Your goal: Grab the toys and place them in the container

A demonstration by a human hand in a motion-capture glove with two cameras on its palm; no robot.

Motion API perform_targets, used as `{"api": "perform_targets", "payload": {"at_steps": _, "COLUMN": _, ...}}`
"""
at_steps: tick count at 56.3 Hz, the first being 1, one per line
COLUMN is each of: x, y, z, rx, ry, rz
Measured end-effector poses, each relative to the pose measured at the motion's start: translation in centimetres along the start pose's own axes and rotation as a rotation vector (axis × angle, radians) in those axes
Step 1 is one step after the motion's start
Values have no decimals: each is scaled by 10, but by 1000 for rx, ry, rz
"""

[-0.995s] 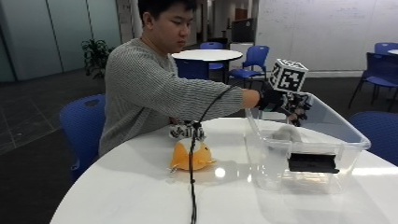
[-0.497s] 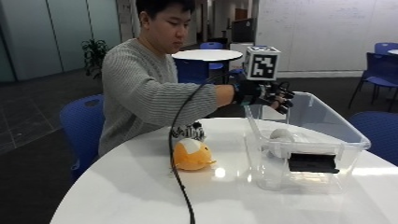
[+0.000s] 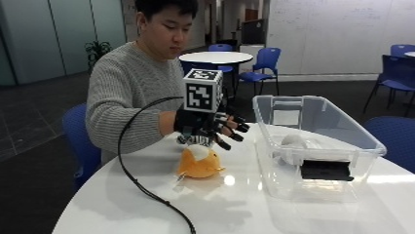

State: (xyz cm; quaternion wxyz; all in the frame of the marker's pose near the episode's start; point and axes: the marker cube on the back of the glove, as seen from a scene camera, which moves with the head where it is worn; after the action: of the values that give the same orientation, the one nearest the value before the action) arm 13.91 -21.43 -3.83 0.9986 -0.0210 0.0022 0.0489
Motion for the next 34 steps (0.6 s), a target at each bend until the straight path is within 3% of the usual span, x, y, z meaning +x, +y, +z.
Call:
{"api": "perform_targets", "payload": {"at_steps": 15, "x": -44, "y": 73, "z": 70, "rx": -84, "ry": 69, "rz": -125}}
{"api": "perform_targets", "payload": {"at_steps": 34, "x": -31, "y": 69, "z": 124, "rx": -148, "ry": 107, "rz": -60}}
